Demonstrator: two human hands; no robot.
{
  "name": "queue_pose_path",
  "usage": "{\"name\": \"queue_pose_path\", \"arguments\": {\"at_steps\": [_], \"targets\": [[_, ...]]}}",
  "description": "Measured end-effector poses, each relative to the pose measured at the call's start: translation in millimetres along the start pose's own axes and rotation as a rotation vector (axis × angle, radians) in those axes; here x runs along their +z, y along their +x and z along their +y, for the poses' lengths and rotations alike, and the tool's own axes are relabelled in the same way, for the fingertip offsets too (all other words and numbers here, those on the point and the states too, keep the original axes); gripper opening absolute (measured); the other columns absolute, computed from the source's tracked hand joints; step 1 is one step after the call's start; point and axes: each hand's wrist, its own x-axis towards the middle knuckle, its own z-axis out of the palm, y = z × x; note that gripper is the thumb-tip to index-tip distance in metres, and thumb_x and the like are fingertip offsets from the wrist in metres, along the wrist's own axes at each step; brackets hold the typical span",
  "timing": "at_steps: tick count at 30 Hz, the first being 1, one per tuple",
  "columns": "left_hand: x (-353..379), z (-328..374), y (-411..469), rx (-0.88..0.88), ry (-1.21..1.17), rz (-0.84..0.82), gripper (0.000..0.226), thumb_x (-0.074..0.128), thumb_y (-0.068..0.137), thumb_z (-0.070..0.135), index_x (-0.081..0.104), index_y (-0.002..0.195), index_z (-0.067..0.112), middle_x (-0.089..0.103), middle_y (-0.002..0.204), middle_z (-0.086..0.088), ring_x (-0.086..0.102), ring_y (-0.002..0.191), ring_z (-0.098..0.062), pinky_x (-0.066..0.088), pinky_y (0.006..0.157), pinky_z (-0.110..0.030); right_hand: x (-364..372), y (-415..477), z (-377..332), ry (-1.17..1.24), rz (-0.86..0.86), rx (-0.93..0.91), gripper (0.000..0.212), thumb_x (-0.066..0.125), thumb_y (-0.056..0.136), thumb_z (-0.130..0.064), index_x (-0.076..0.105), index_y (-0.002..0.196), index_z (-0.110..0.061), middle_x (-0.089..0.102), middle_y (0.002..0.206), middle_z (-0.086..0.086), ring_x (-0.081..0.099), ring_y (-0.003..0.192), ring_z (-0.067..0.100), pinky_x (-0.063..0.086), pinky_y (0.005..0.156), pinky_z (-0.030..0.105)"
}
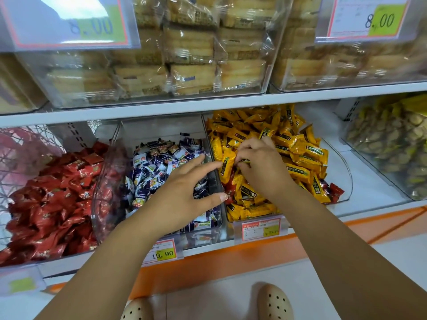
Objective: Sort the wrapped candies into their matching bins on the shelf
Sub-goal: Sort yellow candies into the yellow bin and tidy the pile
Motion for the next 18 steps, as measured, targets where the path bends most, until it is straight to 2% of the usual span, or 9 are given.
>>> {"name": "queue_pose_path", "arguments": {"at_steps": [1,3,5,7,11,15,18], "targets": [[-0.1,-0.6,-0.4,0.004,-0.001,-0.001,0.065,0.053,0.077,0.064,0.025,0.136,0.063,0.002,0.154,0.031,0.003,0.142,0.0,0.013,0.111,-0.03,-1.2,-1.0,-0.8,-0.042,-0.064,-0.007,0.012,0.064,0.087,-0.017,0.071,0.095,-0.019,0.053,0.117,-0.004,0.038,0.113,0.022,0.041,0.093,0.036],[-0.8,-2.2,-1.5,0.009,-0.006,-0.002,0.065,0.054,0.078,0.063,0.024,0.135,0.064,0.002,0.154,0.031,0.003,0.143,0.0,0.013,0.11,-0.03,-4.9,-4.6,-4.2,-0.143,-0.213,-0.024,0.027,0.065,0.082,-0.037,0.067,0.105,-0.024,0.039,0.129,-0.006,0.03,0.119,0.02,0.035,0.099,0.034],[-2.2,-3.8,-2.8,0.006,-0.013,-0.006,0.065,0.056,0.078,0.061,0.023,0.135,0.065,0.003,0.154,0.031,0.002,0.143,0.001,0.013,0.111,-0.03,-8.3,-7.9,-7.6,-0.221,-0.311,-0.04,0.048,0.066,0.073,-0.058,0.06,0.107,-0.025,0.029,0.132,-0.007,0.025,0.121,0.02,0.031,0.101,0.035],[-2.8,-4.1,-3.1,0.008,-0.006,-0.008,0.065,0.057,0.08,0.059,0.023,0.135,0.065,0.003,0.154,0.031,0.002,0.142,0.001,0.012,0.11,-0.029,-9.5,-9.5,-10.4,-0.286,-0.343,-0.047,0.063,0.065,0.066,-0.069,0.055,0.109,-0.024,0.027,0.129,-0.006,0.024,0.119,0.02,0.028,0.102,0.037],[-2.7,-3.5,-3.3,0.009,0.001,-0.005,0.065,0.058,0.082,0.057,0.024,0.136,0.063,0.003,0.154,0.031,0.003,0.142,0.002,0.012,0.109,-0.027,-7.7,-9.4,-14.9,-0.315,-0.368,-0.048,0.071,0.065,0.061,-0.075,0.054,0.114,-0.028,0.028,0.121,-0.004,0.025,0.114,0.021,0.027,0.101,0.038],[-3.5,-6.1,-3.7,0.001,0.003,0.002,0.065,0.056,0.079,0.061,0.023,0.134,0.066,0.004,0.153,0.032,0.005,0.143,0.001,0.015,0.112,-0.032,-5.3,-7.7,-16.5,-0.323,-0.398,-0.043,0.071,0.065,0.059,-0.076,0.059,0.114,-0.031,0.029,0.123,-0.004,0.025,0.117,0.023,0.024,0.105,0.04],[-3.0,-7.6,-4.3,0.003,0.008,-0.001,0.067,0.051,0.073,0.067,0.022,0.134,0.067,0.004,0.153,0.033,0.003,0.143,0.001,0.014,0.113,-0.033,2.4,-7.5,-20.7,-0.367,-0.347,-0.04,0.064,0.066,0.062,-0.072,0.063,0.113,-0.033,0.031,0.12,-0.003,0.027,0.115,0.025,0.023,0.104,0.043]]}}
